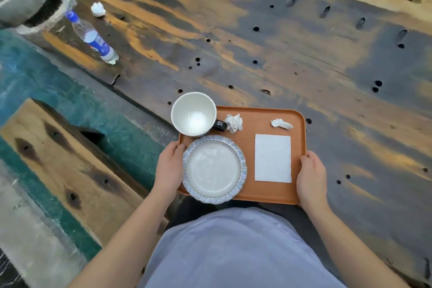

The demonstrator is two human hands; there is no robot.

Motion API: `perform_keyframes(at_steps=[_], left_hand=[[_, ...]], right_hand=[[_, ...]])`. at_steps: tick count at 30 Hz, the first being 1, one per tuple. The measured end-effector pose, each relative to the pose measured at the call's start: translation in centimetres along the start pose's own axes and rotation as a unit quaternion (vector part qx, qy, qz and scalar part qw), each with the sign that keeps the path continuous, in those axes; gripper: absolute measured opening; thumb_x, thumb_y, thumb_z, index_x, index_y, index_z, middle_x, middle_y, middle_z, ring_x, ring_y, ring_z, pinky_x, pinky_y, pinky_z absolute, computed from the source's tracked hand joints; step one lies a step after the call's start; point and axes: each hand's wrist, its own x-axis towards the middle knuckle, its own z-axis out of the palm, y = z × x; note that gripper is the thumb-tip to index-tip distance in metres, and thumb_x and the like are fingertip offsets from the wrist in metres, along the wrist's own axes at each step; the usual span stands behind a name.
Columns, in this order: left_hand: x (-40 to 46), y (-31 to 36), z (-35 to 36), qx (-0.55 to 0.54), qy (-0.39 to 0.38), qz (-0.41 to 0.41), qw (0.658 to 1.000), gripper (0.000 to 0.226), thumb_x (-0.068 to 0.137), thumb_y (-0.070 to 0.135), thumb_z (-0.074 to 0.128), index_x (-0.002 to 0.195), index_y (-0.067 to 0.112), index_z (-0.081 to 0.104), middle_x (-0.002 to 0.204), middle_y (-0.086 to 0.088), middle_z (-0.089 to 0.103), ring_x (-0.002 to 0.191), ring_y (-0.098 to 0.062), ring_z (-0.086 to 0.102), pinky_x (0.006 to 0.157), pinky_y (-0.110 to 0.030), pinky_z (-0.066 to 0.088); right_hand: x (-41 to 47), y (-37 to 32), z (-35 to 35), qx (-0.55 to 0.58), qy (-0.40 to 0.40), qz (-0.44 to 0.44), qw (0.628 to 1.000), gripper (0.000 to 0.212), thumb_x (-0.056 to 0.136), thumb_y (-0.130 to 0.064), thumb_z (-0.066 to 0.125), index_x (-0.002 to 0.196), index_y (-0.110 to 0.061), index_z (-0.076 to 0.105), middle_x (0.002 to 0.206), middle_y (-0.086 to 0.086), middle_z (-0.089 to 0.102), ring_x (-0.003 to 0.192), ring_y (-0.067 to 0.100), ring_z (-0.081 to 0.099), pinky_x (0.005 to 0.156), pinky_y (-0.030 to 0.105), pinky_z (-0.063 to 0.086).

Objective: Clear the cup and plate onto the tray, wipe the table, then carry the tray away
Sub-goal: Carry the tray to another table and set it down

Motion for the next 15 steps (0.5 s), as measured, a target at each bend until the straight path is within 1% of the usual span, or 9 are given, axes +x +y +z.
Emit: perform_keyframes(at_steps=[2,3,7,9,11,13,15], left_hand=[[2.1,1.1,0.3,0.011,-0.019,0.012,1.000,0.030,0.105,0.030,0.047,0.089,0.019,0.069,0.082,0.000,0.072,0.075,-0.012,0.066,0.067,-0.031,0.050],[3.5,1.6,0.6,0.021,-0.031,0.020,0.999,0.030,0.105,0.030,0.047,0.089,0.018,0.069,0.083,-0.001,0.072,0.076,-0.014,0.067,0.066,-0.031,0.050],[9.2,3.2,1.6,0.084,-0.095,0.047,0.991,0.032,0.105,0.031,0.050,0.083,0.015,0.067,0.079,-0.005,0.072,0.079,-0.025,0.068,0.071,-0.040,0.052],[12.4,4.1,2.1,0.120,-0.142,0.075,0.980,0.031,0.106,0.032,0.050,0.083,0.018,0.067,0.080,-0.002,0.073,0.080,-0.023,0.069,0.073,-0.042,0.054],[15.5,4.7,2.5,0.170,-0.190,0.109,0.961,0.028,0.107,0.033,0.047,0.090,0.022,0.066,0.084,0.002,0.073,0.082,-0.016,0.069,0.071,-0.038,0.053],[18.3,5.2,2.8,0.220,-0.229,0.146,0.937,0.024,0.108,0.030,0.045,0.096,0.022,0.063,0.087,0.006,0.072,0.083,-0.012,0.067,0.066,-0.028,0.051],[21.0,5.7,3.5,0.261,-0.255,0.180,0.913,0.024,0.108,0.025,0.046,0.088,0.022,0.058,0.079,0.006,0.070,0.074,-0.009,0.065,0.059,-0.023,0.045]], right_hand=[[0.6,-0.7,0.7,0.008,0.020,0.020,1.000,0.034,0.100,-0.035,0.030,0.081,-0.024,0.056,0.079,-0.003,0.061,0.076,0.016,0.058,0.063,0.031,0.043],[1.0,-1.0,1.0,0.007,0.034,0.030,0.999,0.035,0.102,-0.036,0.030,0.083,-0.023,0.056,0.079,-0.004,0.062,0.076,0.016,0.060,0.062,0.030,0.043],[2.1,-1.2,2.9,0.000,0.087,0.044,0.995,0.037,0.106,-0.036,0.029,0.085,-0.024,0.056,0.077,-0.009,0.062,0.074,0.011,0.060,0.060,0.027,0.044],[2.5,-0.9,4.3,-0.020,0.122,0.046,0.991,0.036,0.107,-0.040,0.028,0.087,-0.024,0.054,0.081,-0.008,0.062,0.077,0.012,0.061,0.062,0.029,0.048],[2.8,-0.9,5.9,-0.032,0.159,0.055,0.985,0.035,0.106,-0.042,0.028,0.087,-0.025,0.052,0.083,-0.004,0.063,0.076,0.014,0.062,0.063,0.033,0.051],[2.8,-0.9,7.6,-0.037,0.184,0.079,0.979,0.033,0.105,-0.043,0.028,0.087,-0.028,0.051,0.085,-0.007,0.063,0.077,0.012,0.062,0.064,0.030,0.050],[3.4,-0.3,9.0,-0.039,0.210,0.104,0.971,0.033,0.103,-0.046,0.026,0.087,-0.030,0.050,0.087,-0.011,0.062,0.079,0.012,0.063,0.065,0.030,0.052]])
